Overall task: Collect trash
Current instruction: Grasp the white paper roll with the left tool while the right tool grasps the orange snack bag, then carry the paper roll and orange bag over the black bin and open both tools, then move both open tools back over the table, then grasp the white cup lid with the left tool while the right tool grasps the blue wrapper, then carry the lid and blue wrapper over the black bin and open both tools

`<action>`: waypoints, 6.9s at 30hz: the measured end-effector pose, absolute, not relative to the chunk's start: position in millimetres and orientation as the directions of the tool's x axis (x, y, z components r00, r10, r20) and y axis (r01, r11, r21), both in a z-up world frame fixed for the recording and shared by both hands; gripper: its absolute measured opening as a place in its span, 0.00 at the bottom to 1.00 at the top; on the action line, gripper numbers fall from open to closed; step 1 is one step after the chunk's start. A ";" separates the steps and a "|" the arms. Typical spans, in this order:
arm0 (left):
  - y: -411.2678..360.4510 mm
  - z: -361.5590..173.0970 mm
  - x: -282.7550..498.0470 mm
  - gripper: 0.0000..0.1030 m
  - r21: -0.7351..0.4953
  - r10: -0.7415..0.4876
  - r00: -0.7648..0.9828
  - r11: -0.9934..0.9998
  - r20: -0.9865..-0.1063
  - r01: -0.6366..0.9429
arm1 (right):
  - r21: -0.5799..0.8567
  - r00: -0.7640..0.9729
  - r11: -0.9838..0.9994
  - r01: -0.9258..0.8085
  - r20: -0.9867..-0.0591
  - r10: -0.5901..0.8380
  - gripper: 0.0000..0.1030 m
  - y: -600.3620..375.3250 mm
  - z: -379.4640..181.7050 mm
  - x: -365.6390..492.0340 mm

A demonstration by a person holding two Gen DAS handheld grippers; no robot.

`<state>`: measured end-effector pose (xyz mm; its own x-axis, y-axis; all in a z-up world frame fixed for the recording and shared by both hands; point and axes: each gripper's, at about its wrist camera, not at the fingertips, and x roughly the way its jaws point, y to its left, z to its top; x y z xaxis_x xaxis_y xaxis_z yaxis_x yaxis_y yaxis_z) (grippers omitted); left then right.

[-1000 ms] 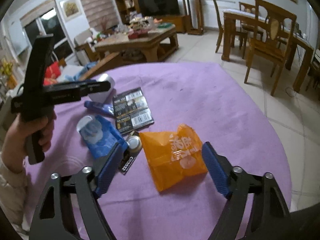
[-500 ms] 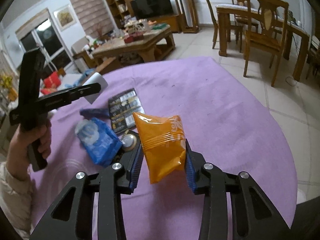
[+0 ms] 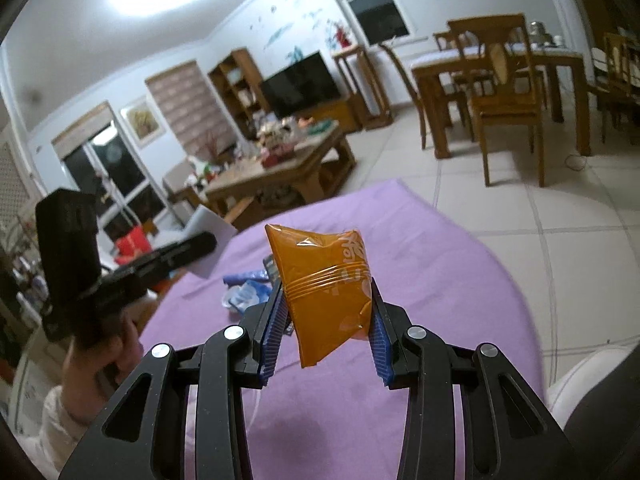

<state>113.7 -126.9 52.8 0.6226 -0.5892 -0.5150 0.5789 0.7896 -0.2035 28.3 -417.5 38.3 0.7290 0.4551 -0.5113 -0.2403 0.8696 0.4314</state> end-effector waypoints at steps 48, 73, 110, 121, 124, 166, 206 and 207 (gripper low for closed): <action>-492.8 -23.4 -7.9 0.40 -0.221 -0.753 0.121 0.337 -0.647 0.915 | 0.587 0.882 0.752 0.302 -0.471 0.014 0.39 -796.6 -38.6 -189.9; -384.0 25.7 -11.7 0.95 -0.097 -0.750 0.379 0.504 -0.543 0.858 | 0.560 0.882 0.804 0.200 -0.460 0.102 0.82 -722.3 5.9 -153.9; -60.7 -38.8 148.5 0.60 0.012 -0.359 0.503 0.805 -0.786 0.593 | 0.039 0.492 0.797 -0.603 -0.768 0.410 0.65 -225.9 -20.9 134.1; -60.2 -39.5 151.5 0.40 0.035 -0.353 0.512 0.797 -0.783 0.603 | 0.037 0.458 0.797 -0.602 -0.802 0.383 0.47 -208.3 -44.9 157.6; -61.7 -38.9 151.1 0.34 0.043 -0.346 0.519 0.800 -0.782 0.598 | 0.056 0.459 0.808 -0.587 -0.799 0.389 0.42 -210.1 -47.0 156.6; -336.8 34.3 27.4 0.34 0.006 -0.688 0.430 0.527 -0.585 0.850 | 0.499 0.842 0.867 -0.005 -0.466 0.273 0.39 -654.2 24.5 -102.6; -424.2 7.0 4.8 0.92 -0.013 -0.705 0.347 0.450 -0.618 0.893 | 0.549 0.886 0.799 0.247 -0.462 0.044 0.76 -767.9 -17.0 -184.7; -418.8 7.3 5.8 0.92 -0.014 -0.704 0.353 0.458 -0.617 0.889 | 0.543 0.885 0.806 0.237 -0.463 0.052 0.76 -760.2 -13.0 -178.5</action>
<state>5.8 -418.8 7.3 0.3530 -0.7037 -0.6166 0.8889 0.4580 -0.0138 -178.5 -760.2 -13.0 0.8847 0.0518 -0.4633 0.2371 0.8057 0.5429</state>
